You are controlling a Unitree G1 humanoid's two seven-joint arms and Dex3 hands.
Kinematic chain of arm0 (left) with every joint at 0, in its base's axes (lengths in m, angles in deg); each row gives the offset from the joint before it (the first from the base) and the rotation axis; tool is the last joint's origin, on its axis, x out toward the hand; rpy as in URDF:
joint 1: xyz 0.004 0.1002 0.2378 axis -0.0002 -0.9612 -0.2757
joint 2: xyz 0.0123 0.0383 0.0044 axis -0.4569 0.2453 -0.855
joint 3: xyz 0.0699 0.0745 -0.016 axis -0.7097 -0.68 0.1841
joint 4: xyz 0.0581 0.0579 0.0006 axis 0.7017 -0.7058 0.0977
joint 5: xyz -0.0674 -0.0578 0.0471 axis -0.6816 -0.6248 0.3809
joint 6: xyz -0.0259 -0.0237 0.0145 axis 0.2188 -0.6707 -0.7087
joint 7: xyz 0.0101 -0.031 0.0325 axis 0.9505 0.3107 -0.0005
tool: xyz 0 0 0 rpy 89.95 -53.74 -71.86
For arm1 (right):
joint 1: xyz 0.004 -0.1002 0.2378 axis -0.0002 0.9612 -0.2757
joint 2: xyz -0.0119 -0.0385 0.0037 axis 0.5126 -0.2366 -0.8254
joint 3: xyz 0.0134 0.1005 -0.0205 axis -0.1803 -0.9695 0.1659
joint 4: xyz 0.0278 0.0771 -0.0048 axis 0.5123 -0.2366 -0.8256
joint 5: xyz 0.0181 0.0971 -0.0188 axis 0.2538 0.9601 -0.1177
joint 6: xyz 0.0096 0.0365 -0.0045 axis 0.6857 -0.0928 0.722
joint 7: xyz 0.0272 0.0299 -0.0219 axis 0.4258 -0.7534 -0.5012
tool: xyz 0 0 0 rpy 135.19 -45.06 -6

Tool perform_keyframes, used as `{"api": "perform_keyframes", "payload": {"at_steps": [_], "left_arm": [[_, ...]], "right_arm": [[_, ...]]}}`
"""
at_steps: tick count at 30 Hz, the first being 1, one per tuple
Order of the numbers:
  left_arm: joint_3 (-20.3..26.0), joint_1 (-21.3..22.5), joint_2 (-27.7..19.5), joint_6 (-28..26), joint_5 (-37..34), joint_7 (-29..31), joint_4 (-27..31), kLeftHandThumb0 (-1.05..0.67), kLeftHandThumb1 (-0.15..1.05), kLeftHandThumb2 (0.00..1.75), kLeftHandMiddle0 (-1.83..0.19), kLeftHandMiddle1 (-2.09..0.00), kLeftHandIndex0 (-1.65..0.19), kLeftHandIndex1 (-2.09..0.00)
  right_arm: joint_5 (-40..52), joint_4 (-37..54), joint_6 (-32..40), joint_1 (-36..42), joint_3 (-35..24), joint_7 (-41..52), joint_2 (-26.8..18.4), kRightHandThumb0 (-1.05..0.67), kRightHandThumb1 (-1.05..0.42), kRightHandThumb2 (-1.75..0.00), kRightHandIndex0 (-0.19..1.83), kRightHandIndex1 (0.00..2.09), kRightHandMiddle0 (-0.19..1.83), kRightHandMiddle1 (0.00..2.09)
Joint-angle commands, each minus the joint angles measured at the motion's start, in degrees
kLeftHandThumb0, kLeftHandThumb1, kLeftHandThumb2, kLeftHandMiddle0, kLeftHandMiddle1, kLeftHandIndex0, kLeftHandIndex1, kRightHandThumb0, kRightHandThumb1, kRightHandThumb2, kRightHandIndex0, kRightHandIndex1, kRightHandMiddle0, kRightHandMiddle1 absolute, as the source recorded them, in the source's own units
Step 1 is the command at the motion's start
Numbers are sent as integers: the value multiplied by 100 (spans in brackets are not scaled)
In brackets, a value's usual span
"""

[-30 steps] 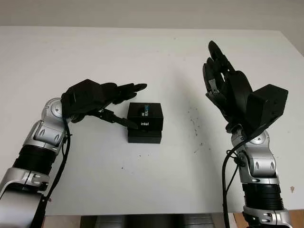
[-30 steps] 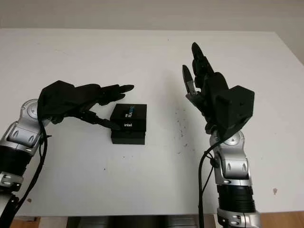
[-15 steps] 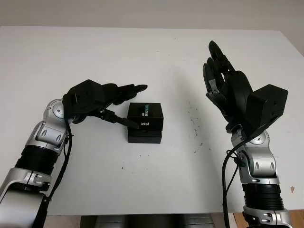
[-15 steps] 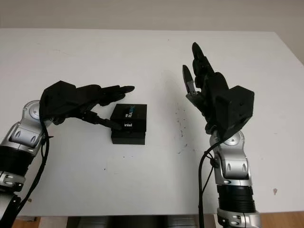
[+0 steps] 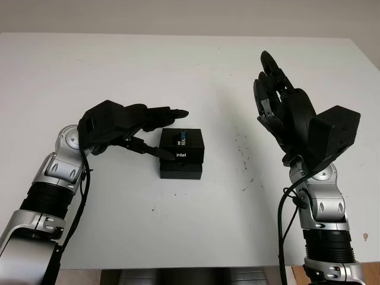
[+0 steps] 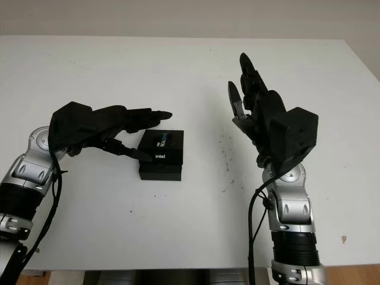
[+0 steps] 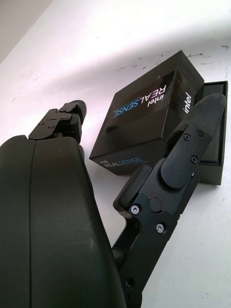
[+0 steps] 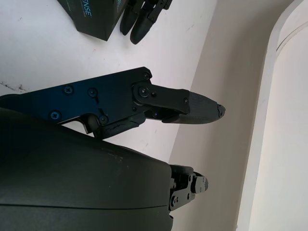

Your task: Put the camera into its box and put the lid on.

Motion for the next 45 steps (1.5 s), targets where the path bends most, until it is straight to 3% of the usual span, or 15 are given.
{"api": "perform_keyframes", "payload": {"at_steps": [1, 5, 16, 23, 33, 35, 37, 40, 45], "left_arm": [[15, 33, 28, 86, -32, 2, -47, -72, 81, 5, -18, -55, -5, -64], [10, 27, 32, 114, -26, 0, -26, -70, 79, 5, -19, -69, -3, -76], [146, -46, 172, 48, -267, -105, 53, -49, 74, 5, -20, -133, -8, -120], [182, -123, 247, 463, -181, -492, -19, -46, 78, 6, -37, -140, -22, -132], [182, -266, 280, 696, -58, -986, -1, -43, 85, 7, -31, -137, -24, -136], [193, -316, 300, 802, -4, -1160, 17, -39, 89, 8, -34, -141, -26, -137], [224, -395, 353, 936, 87, -1458, 62, -34, 95, 8, -41, -157, -31, -138], [232, -500, 384, 865, 259, -1826, 256, -29, 101, 7, -44, -171, -32, -143], [238, -657, 364, 468, 396, -1983, 732, -27, 102, 6, -39, -171, -27, -147]], "right_arm": [[-7, 53, -114, 10, 1, 1, -25, -60, -105, -54, 0, 6, 7, 0], [-19, 31, -118, -9, 4, -6, -26, -60, -105, -54, 1, 6, 8, 0], [34, 38, -107, -14, -15, 9, -5, -58, -105, -55, 0, 5, 6, 0], [21, 28, -122, -16, -9, 14, -20, -58, -105, -54, 0, 6, 8, 0], [49, 33, -68, -3, -27, 25, -4, -60, -105, -53, 0, 5, 7, 0], [38, 36, -64, 1, -26, 13, -2, -61, -105, -52, 1, 6, 8, 0], [19, 20, -80, 0, -18, 16, -16, -61, -105, -52, 1, 6, 8, 0], [25, 9, -114, 7, -18, 34, -19, -61, -105, -53, 1, 6, 8, 0], [74, 40, -98, 28, -34, 49, 7, -61, -105, -52, 0, 6, 8, 0]]}}
